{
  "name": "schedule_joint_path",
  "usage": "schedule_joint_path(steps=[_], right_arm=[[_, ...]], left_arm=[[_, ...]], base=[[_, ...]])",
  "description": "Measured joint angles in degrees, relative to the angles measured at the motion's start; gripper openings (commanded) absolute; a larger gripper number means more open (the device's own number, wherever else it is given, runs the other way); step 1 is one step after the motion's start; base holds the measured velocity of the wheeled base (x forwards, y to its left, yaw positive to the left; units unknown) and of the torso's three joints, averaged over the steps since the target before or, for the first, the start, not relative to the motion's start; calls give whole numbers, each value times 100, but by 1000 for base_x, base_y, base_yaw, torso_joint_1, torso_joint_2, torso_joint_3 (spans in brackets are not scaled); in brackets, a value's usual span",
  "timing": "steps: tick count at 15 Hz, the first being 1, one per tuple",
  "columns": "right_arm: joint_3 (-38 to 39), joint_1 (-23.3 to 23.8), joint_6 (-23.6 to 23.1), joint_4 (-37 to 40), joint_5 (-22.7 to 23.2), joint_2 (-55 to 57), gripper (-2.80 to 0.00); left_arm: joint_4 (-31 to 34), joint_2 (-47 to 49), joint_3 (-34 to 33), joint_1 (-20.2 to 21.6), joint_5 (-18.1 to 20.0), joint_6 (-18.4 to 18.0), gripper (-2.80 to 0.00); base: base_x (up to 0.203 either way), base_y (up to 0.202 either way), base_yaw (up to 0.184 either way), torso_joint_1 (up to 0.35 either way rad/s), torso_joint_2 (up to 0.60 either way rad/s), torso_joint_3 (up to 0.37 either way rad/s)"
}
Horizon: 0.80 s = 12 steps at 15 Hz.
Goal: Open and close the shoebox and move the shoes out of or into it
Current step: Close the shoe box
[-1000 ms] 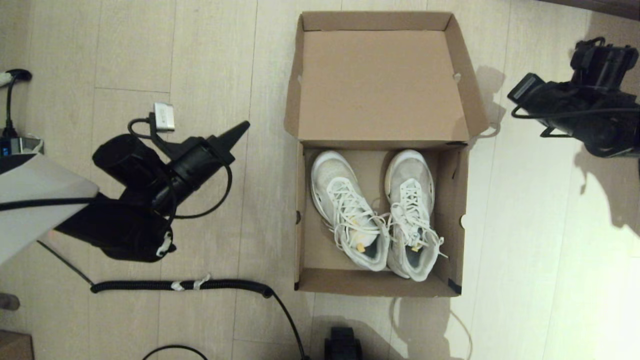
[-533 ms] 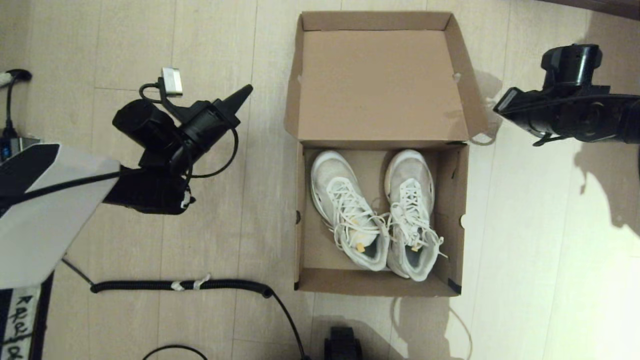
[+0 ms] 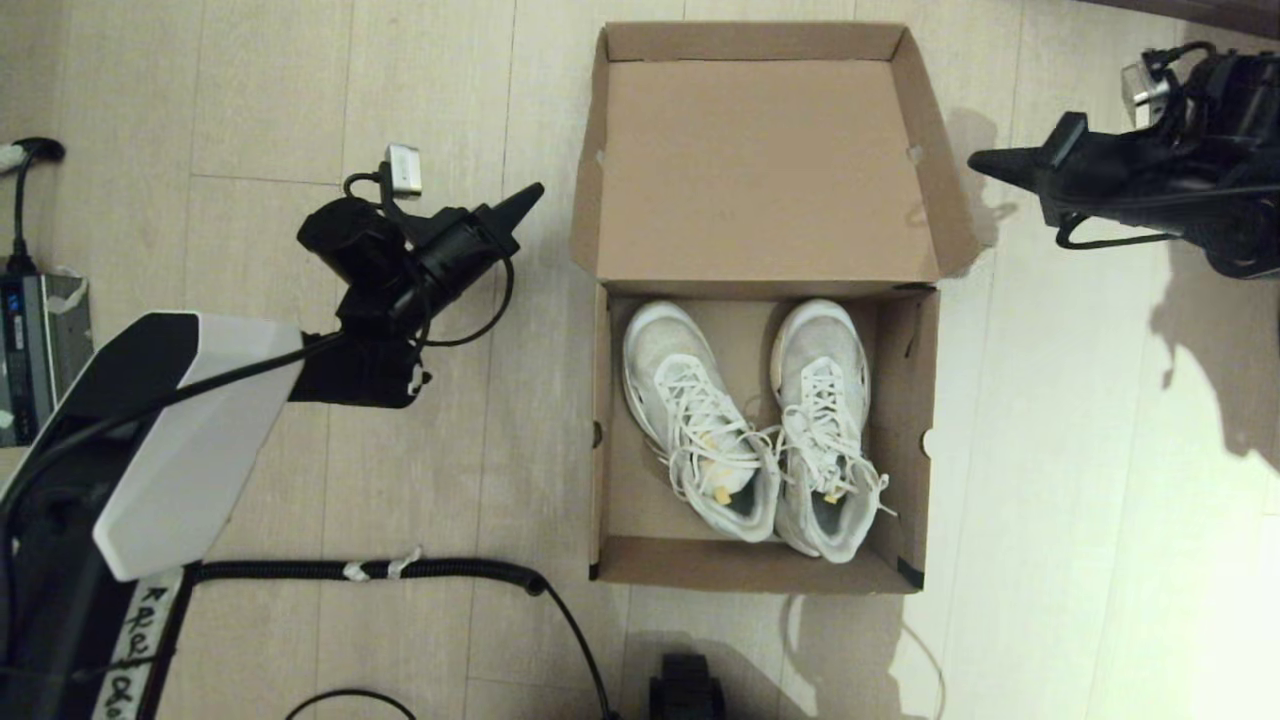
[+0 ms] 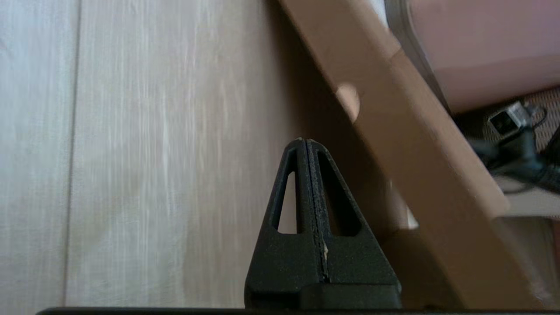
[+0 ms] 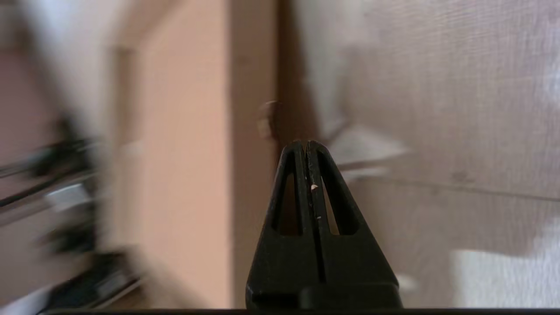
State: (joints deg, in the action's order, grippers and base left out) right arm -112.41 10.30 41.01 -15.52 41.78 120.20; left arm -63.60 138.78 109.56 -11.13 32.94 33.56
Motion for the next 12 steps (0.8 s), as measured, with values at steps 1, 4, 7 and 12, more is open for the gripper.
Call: schedule_joint_path(steps=[1, 4, 7, 12], right_arm=[[0, 102, 243, -172, 428, 14, -280], [0, 203, 895, -837, 1253, 160, -280], [65, 132, 954, -1131, 1239, 329, -280], [258, 77, 907, -1362, 998, 436, -280]], left_arm=[[27, 33, 20, -46, 109, 0, -280], [38, 80, 47, -157, 204, -7, -280], [84, 91, 47, -262, 259, -11, -280], [54, 82, 28, -288, 231, -60, -280]], base=[[0, 0, 0, 0, 0, 0], [0, 0, 0, 0, 0, 0], [0, 0, 0, 0, 0, 0], [0, 0, 0, 0, 0, 0]])
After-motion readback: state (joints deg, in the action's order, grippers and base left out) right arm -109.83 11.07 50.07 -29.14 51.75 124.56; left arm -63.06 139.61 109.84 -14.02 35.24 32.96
